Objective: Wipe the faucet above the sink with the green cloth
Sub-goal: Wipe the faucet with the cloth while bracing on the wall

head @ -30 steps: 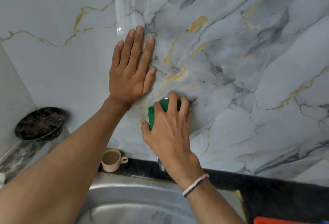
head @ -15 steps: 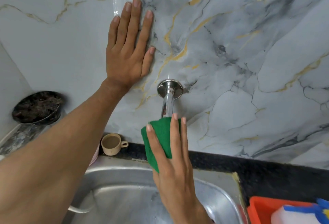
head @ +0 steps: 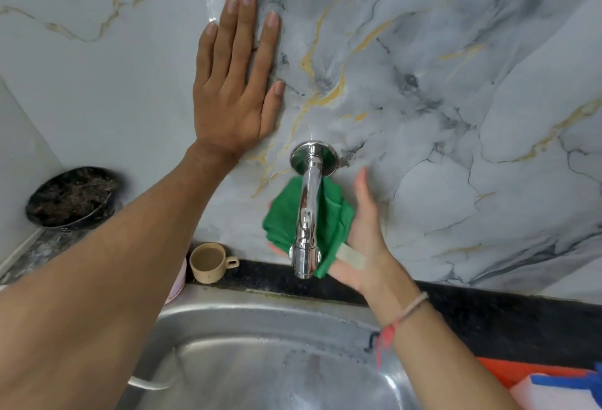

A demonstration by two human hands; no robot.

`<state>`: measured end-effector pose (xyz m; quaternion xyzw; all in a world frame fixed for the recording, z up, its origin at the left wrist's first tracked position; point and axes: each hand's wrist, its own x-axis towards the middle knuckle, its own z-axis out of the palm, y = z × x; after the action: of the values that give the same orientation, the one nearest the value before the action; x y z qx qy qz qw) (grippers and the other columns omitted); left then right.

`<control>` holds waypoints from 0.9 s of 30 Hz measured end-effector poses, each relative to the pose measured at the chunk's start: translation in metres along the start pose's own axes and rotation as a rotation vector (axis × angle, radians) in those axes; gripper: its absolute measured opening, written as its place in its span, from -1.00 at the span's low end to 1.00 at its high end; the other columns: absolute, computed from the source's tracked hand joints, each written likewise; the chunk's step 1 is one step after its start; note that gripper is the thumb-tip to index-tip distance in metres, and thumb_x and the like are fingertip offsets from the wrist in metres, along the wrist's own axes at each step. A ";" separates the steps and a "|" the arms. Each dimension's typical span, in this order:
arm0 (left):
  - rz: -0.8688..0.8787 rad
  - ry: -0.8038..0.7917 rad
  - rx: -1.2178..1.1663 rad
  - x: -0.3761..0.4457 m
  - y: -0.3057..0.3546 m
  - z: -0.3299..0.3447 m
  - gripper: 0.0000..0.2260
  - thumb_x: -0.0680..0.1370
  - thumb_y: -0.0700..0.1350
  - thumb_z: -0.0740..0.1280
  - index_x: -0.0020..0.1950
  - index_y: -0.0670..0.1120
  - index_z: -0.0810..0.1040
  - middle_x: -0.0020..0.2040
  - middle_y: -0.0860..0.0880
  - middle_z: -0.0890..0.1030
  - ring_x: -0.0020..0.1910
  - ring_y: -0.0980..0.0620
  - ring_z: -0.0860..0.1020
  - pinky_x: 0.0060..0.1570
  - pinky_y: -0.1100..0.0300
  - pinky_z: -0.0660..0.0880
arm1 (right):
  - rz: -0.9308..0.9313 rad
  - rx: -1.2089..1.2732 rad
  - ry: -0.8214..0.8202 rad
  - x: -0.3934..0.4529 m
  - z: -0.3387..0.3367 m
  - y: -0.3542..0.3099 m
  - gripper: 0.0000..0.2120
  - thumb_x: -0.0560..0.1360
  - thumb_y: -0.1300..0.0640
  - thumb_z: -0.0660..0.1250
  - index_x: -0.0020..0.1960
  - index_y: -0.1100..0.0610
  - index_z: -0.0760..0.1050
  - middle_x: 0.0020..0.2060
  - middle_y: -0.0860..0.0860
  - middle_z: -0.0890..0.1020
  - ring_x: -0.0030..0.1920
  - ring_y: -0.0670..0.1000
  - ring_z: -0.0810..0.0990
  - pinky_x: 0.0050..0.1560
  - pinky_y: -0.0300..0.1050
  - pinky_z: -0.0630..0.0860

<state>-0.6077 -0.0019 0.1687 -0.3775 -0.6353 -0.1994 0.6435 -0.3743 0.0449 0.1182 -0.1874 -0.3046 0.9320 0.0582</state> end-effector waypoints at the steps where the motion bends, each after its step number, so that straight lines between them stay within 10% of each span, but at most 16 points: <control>1: 0.004 0.004 0.002 0.000 0.000 0.000 -0.42 0.68 0.05 -0.02 0.69 -0.11 0.05 0.59 -0.30 0.34 0.63 -0.22 0.20 0.71 0.02 -0.04 | 0.027 0.008 -0.070 0.008 0.006 -0.005 0.05 0.27 -0.61 0.26 0.42 0.18 0.54 0.41 0.29 0.56 0.40 0.32 0.54 0.43 0.36 0.43; 6: 0.018 0.008 0.003 -0.002 0.000 0.003 -0.41 0.67 0.04 0.00 0.70 -0.10 0.06 0.61 -0.28 0.31 0.65 -0.19 0.18 0.72 0.03 -0.06 | 0.028 -0.090 -0.144 0.012 -0.011 0.011 0.03 0.22 -0.59 0.39 0.34 0.21 0.57 0.08 0.23 0.72 0.11 0.24 0.71 0.33 0.31 0.52; 10: 0.021 0.012 0.000 -0.001 0.000 0.002 -0.41 0.67 0.03 0.01 0.70 -0.10 0.06 0.61 -0.29 0.31 0.64 -0.21 0.18 0.73 0.04 -0.08 | -0.068 -0.403 -0.040 -0.016 -0.029 0.032 -0.12 0.29 -0.55 0.35 0.36 0.05 0.59 0.18 0.18 0.73 0.27 0.19 0.67 0.47 0.39 0.39; 15: 0.013 0.002 -0.008 -0.001 0.001 0.001 -0.41 0.67 0.03 0.01 0.70 -0.10 0.05 0.61 -0.29 0.32 0.64 -0.21 0.19 0.72 0.03 -0.06 | -0.273 -0.432 0.215 -0.057 -0.028 0.054 -0.22 0.25 -0.61 0.31 0.35 -0.25 0.55 0.28 -0.09 0.70 0.23 -0.02 0.71 0.27 0.06 0.59; 19: 0.007 -0.003 -0.025 -0.001 0.001 -0.001 -0.42 0.68 0.03 0.01 0.69 -0.10 0.05 0.61 -0.29 0.32 0.64 -0.21 0.20 0.71 0.02 -0.05 | -0.787 -0.674 0.517 -0.062 0.005 0.034 -0.57 0.37 -0.51 0.28 0.19 -0.42 0.55 0.13 -0.37 0.68 0.14 -0.29 0.65 -0.03 -0.44 0.60; 23: 0.003 -0.011 -0.026 -0.001 0.001 -0.001 -0.42 0.69 0.04 -0.02 0.70 -0.11 0.03 0.62 -0.29 0.30 0.65 -0.21 0.19 0.72 0.02 -0.07 | -0.858 -1.774 0.564 -0.037 0.046 0.026 -0.09 0.41 -0.58 0.04 0.60 -0.08 0.18 0.53 -0.04 0.33 0.49 -0.03 0.29 0.43 -0.03 0.37; 27: 0.003 -0.016 -0.012 -0.003 0.000 0.000 -0.42 0.69 0.04 -0.01 0.70 -0.11 0.04 0.62 -0.28 0.29 0.68 -0.18 0.13 0.72 0.02 -0.07 | -0.838 -1.807 0.579 -0.025 0.054 0.016 -0.17 0.53 -0.51 -0.12 0.49 0.01 0.43 0.52 0.04 0.41 0.49 0.06 0.32 0.39 0.21 0.46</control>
<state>-0.6082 -0.0021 0.1659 -0.3839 -0.6385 -0.1990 0.6366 -0.3717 -0.0036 0.1568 -0.2570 -0.9052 0.1804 0.2863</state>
